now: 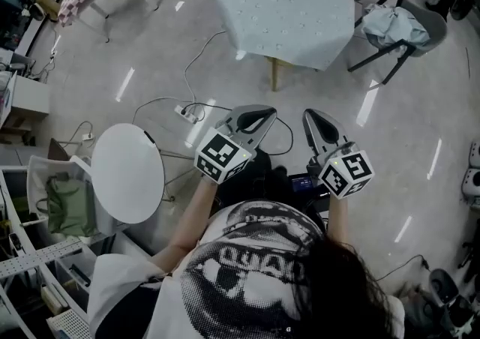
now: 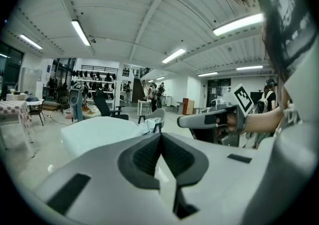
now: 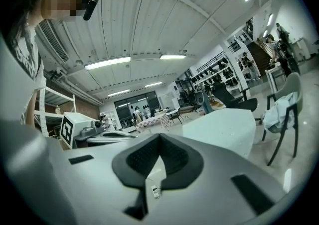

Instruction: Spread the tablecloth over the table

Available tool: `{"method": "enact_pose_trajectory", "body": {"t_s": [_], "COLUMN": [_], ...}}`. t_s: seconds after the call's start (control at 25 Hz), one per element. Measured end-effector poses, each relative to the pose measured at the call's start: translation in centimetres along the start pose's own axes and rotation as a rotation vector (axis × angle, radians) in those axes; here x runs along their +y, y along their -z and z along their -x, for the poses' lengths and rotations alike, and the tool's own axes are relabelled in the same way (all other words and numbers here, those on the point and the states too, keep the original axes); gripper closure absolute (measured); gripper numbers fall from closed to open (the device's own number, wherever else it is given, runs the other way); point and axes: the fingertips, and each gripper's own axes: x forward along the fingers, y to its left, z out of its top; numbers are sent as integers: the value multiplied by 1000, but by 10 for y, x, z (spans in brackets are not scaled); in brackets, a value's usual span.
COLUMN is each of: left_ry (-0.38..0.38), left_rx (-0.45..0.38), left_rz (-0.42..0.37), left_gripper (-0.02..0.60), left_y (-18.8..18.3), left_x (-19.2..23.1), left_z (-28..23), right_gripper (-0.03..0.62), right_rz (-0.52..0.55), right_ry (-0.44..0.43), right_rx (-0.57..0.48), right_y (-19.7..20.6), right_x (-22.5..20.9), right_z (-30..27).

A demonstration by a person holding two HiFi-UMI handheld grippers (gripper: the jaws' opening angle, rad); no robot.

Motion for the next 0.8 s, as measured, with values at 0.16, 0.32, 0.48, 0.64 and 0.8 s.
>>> {"method": "enact_pose_trajectory", "body": {"t_s": [0.16,0.32,0.48,0.64,0.8], "left_ry": [-6,1,4,8,11], "left_rx": [-5,2,0,6,15], "left_rz": [-4,-8,-6,-9,-7], "left_gripper": [569,569,569,569,569], "left_y": [4,7,8,10,12], "left_x": [-9,-16,-21,-24,-25], "left_z": [10,15,15,16,17], "right_gripper": [599,599,599,599,599], "right_rz": [20,40,60,58,64], "right_ry": [-5,-12,-17,-23,-19], "right_rx": [10,25,42,45,49], "right_y": [7,9,12,14,14], "right_x": [8,15,16,17,17], "right_z": [7,10,11,11,11]}}
